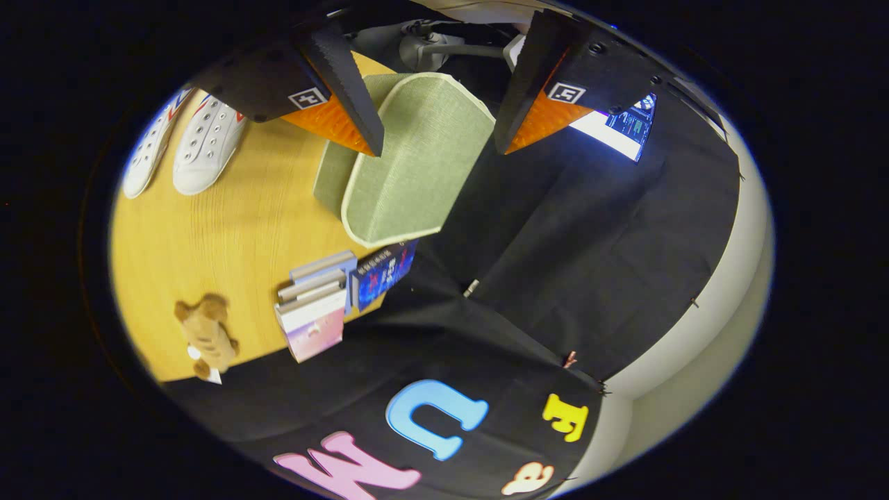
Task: Open the storage box then place both shoes into the box .Put the left shoe in first, then the right shoe, with the right side of both shoes facing outward in a uniform manner.
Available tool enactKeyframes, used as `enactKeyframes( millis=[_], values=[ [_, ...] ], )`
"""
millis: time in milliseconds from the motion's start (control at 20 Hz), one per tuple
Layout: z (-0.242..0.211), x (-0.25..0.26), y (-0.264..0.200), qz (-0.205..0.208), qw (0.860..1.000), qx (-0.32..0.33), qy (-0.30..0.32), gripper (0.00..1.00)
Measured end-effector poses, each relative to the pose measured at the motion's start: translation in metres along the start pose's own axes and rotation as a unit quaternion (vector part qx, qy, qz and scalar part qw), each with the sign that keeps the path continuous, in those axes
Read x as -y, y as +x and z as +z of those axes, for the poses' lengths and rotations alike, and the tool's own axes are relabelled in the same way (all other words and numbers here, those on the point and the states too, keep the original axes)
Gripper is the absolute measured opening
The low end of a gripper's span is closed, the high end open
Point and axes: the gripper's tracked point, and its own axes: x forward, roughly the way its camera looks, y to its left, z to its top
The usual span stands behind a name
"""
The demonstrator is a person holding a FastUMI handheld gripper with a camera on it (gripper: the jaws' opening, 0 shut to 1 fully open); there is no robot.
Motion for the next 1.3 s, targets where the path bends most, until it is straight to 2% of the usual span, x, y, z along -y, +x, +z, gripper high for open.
enactKeyframes(
  millis=[200, 400, 600, 800, 850, 900, 1000, 1150, 1200, 1300],
  values=[
    [-0.027, 0.035, 0.036, 0.019, 0.994, -0.068, 0.086, 0.98],
    [-0.044, 0.052, 0.064, 0.061, 0.976, -0.091, 0.186, 0.97],
    [-0.044, 0.05, 0.073, 0.116, 0.955, -0.105, 0.253, 0.97],
    [-0.042, 0.052, 0.08, 0.145, 0.942, -0.098, 0.286, 0.95],
    [-0.042, 0.051, 0.078, 0.15, 0.94, -0.098, 0.29, 0.82],
    [-0.039, 0.048, 0.076, 0.164, 0.935, -0.096, 0.298, 0.82],
    [-0.041, 0.048, 0.076, 0.158, 0.936, -0.101, 0.298, 0.57],
    [-0.022, 0.044, 0.065, 0.157, 0.94, -0.074, 0.295, 0.12],
    [-0.016, 0.045, 0.066, 0.145, 0.946, -0.061, 0.282, 0.06],
    [-0.006, 0.028, 0.06, 0.156, 0.944, -0.046, 0.286, 0.05]
  ],
)
